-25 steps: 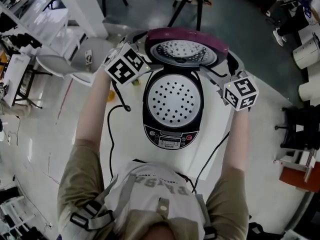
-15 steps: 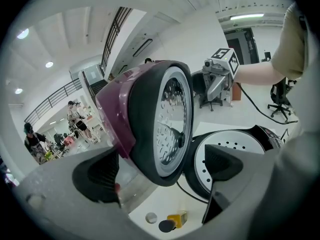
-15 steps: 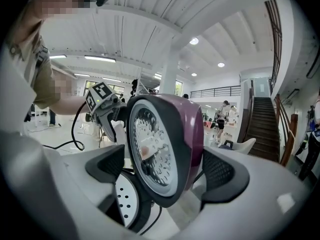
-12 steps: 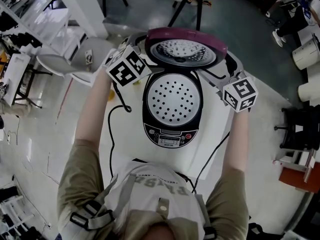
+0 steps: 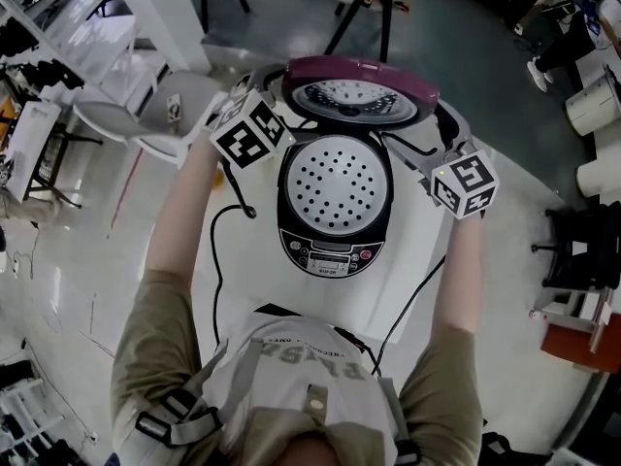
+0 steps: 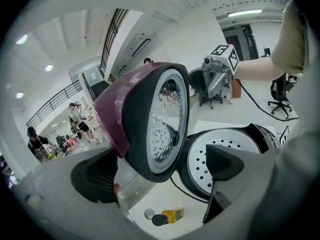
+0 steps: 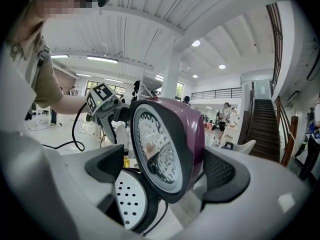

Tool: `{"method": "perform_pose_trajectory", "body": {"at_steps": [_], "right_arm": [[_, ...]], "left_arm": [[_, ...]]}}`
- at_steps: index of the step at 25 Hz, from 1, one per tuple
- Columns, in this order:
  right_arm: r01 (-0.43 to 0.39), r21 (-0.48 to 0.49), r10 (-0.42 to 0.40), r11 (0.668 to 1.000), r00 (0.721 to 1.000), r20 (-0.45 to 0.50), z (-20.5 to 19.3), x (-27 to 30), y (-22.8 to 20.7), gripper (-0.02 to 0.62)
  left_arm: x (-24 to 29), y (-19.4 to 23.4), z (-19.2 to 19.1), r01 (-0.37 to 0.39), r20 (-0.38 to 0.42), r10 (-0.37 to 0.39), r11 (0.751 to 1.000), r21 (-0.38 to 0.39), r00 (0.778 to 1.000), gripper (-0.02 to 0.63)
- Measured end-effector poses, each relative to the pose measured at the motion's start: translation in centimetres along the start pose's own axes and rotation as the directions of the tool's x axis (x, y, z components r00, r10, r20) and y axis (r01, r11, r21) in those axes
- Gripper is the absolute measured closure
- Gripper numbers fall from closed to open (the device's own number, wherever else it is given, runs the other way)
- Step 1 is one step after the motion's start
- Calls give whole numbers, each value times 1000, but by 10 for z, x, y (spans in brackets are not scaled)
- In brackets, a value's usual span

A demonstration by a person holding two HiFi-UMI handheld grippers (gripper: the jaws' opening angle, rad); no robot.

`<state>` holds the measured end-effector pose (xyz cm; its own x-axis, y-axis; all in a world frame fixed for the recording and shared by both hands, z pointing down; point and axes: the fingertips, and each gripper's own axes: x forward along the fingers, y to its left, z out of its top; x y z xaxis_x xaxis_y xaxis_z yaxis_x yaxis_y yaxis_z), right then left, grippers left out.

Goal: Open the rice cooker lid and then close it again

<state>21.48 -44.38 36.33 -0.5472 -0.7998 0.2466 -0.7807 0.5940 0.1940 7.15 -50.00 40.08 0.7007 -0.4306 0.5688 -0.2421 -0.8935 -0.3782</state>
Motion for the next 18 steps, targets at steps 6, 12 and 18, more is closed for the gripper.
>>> {"method": "perform_pose_trajectory", "body": {"at_steps": [6,12,18], "right_arm": [[-11,-31,10,999,1000,-24,-5,-10,13,127],[-26,-71,22,997,998,-60,-13,-18,26,127],[-53,-121,40,991,993,-110,-21,-23,43,127]], "left_arm": [[-9,-14,-3,-1,-10,1,1000,16,1000,43],[-17,-31,-7,2,-25,-1,999,35,1000,43],[-27,-53,-16,14,-65,-10,997,75,998,43]]}}
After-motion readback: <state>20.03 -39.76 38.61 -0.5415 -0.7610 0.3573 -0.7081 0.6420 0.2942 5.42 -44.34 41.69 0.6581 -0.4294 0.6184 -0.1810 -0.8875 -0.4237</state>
